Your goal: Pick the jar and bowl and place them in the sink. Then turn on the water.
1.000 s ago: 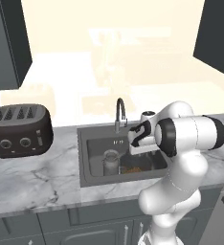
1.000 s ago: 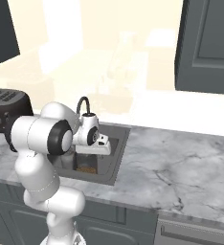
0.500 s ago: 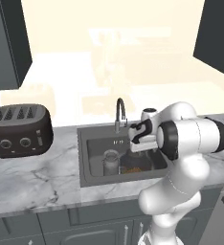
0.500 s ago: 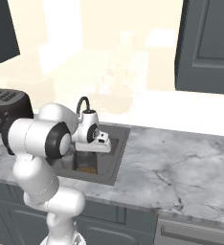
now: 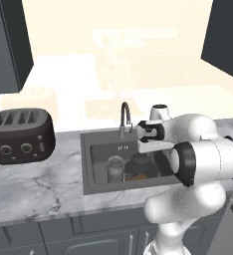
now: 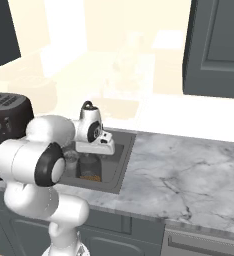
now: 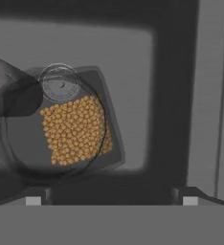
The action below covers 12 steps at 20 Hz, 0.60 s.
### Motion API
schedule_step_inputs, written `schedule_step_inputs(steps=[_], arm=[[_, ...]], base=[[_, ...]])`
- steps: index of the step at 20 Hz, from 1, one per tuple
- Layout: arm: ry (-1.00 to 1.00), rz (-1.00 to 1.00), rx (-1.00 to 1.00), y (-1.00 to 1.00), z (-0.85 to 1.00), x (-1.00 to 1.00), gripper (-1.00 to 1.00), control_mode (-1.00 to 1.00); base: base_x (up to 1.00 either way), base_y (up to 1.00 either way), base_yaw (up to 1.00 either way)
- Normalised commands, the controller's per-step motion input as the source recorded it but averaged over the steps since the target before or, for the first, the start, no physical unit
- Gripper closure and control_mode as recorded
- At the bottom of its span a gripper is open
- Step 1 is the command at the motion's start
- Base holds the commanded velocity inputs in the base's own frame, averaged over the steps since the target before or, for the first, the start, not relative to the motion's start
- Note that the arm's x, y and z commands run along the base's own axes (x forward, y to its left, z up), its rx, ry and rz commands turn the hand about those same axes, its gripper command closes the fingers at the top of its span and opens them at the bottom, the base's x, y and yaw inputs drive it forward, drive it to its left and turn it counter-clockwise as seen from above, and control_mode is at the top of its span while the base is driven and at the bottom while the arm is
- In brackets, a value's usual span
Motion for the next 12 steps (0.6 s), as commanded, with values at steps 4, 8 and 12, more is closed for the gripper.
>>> schedule_step_inputs(steps=[4, 8, 12], arm=[[0.00, -0.02, 0.00, -0.13, 0.45, -0.85, -1.00, -1.00], [-0.01, -0.05, 0.02, -0.10, 0.59, -1.00, -1.00, -1.00], [-0.06, -0.04, 0.01, -0.02, 0.68, -1.00, -1.00, -1.00]], base=[[0.00, 0.00, 0.00], [0.00, 0.00, 0.00], [0.00, 0.00, 0.00]])
